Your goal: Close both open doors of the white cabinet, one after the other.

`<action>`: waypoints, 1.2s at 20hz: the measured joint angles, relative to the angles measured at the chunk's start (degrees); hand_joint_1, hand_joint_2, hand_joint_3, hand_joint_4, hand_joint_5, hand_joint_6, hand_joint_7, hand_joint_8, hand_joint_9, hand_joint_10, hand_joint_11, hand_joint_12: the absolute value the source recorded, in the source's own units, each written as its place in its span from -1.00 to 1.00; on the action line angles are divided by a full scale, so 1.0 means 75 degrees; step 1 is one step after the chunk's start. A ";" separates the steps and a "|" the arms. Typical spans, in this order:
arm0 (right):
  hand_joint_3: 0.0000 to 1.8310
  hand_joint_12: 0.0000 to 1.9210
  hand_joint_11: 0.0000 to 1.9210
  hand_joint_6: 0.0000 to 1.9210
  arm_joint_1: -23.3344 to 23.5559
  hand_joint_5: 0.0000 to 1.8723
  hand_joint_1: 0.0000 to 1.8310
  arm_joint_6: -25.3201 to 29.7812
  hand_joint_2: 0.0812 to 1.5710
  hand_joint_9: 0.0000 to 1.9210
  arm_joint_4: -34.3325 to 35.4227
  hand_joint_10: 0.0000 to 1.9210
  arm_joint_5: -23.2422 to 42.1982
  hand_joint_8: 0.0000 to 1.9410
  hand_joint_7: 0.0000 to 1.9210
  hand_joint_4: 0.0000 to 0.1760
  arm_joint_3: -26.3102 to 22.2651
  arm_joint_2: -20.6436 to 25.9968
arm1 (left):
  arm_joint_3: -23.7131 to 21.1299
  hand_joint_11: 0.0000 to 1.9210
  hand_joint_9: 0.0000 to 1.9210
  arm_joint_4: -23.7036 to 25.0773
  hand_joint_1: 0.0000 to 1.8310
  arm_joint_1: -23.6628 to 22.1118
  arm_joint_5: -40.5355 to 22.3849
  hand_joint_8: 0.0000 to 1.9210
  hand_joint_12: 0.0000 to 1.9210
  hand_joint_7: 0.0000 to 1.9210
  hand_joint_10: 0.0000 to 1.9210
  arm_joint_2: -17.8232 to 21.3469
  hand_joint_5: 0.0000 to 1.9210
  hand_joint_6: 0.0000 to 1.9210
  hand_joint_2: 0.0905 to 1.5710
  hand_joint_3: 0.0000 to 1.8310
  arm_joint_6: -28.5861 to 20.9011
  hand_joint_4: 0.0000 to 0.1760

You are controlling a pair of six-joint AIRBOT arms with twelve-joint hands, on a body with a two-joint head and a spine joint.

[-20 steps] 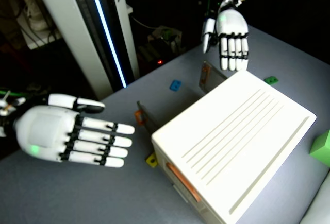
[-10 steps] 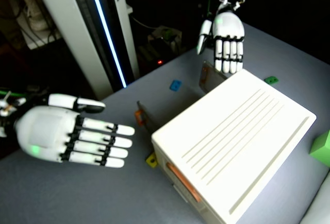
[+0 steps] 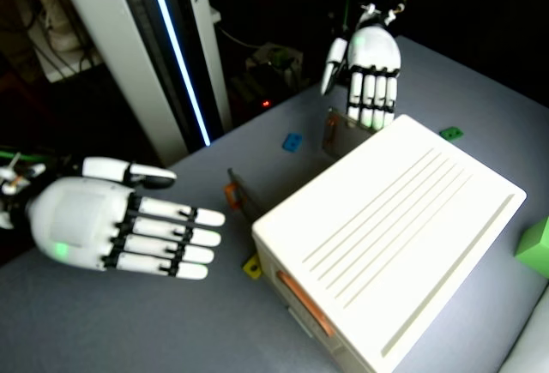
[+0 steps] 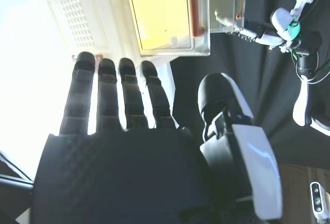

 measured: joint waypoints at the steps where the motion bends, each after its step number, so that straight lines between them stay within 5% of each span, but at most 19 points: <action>1: -1.00 -0.99 -0.93 -1.00 0.0000 -0.91 -1.00 0.0000 0.84 -0.99 -0.0003 -1.00 -0.0003 -0.99 -0.96 -0.83 0.0006 -0.0003 | 0.0000 -0.98 -0.91 0.0009 -1.00 -0.0012 -0.0012 -1.00 -0.65 -0.92 -1.00 -0.0023 -0.89 -1.00 0.83 -1.00 -0.0009 -1.00; 6: -1.00 -1.00 -0.93 -1.00 0.0015 -0.92 -1.00 0.0000 0.81 -0.96 -0.0003 -0.99 -0.0015 -1.00 -0.95 -0.35 0.0023 -0.0055 | 0.0047 -0.96 -0.88 0.0146 -1.00 -0.0181 0.0032 -0.99 -0.57 -0.91 -0.99 -0.0134 -0.88 -0.99 0.82 -1.00 -0.0044 -1.00; 9: -1.00 -1.00 -0.93 -1.00 0.0015 -0.91 -1.00 0.0000 0.83 -0.98 0.0003 -1.00 -0.0020 -1.00 -0.96 -0.73 0.0047 -0.0055 | 0.0114 -0.99 -0.89 0.0157 -1.00 -0.0300 0.0000 -0.99 -0.58 -0.91 -1.00 -0.0230 -0.87 -0.99 0.82 -1.00 -0.0047 -1.00; 16: -1.00 -1.00 -0.92 -1.00 0.0015 -0.92 -1.00 0.0006 0.81 -0.98 0.0006 -1.00 -0.0076 -1.00 -0.95 -0.56 0.0047 -0.0055 | 0.0192 -0.99 -0.93 0.0364 -1.00 -0.0580 0.0064 -1.00 -0.59 -0.97 -1.00 -0.0414 -0.91 -1.00 0.85 -0.99 -0.0047 -1.00; 18: -1.00 -0.99 -0.91 -1.00 0.0015 -0.91 -1.00 0.0020 0.82 -0.98 0.0003 -1.00 -0.0061 -1.00 -0.95 -0.73 0.0055 -0.0055 | 0.0259 -1.00 -0.93 0.0388 -1.00 -0.0697 0.0090 -1.00 -0.59 -0.96 -1.00 -0.0516 -0.90 -1.00 0.85 -0.99 -0.0050 -1.00; 22: -1.00 -1.00 -0.92 -1.00 0.0015 -0.90 -1.00 0.0023 0.77 -0.95 0.0000 -0.99 -0.0058 -1.00 -0.94 -0.39 0.0055 -0.0055 | 0.0329 -0.96 -0.87 0.0516 -1.00 -0.0892 0.0184 -0.99 -0.60 -0.90 -0.99 -0.0650 -0.88 -1.00 0.85 -1.00 -0.0076 -1.00; 24: -1.00 -0.99 -0.90 -1.00 0.0015 -0.90 -1.00 0.0023 0.75 -0.94 0.0003 -0.99 -0.0070 -0.99 -0.93 -0.53 0.0055 -0.0055 | 0.0335 -0.95 -0.86 0.0586 -1.00 -0.0947 0.0242 -0.99 -0.60 -0.89 -0.99 -0.0676 -0.88 -1.00 0.84 -1.00 -0.0073 -1.00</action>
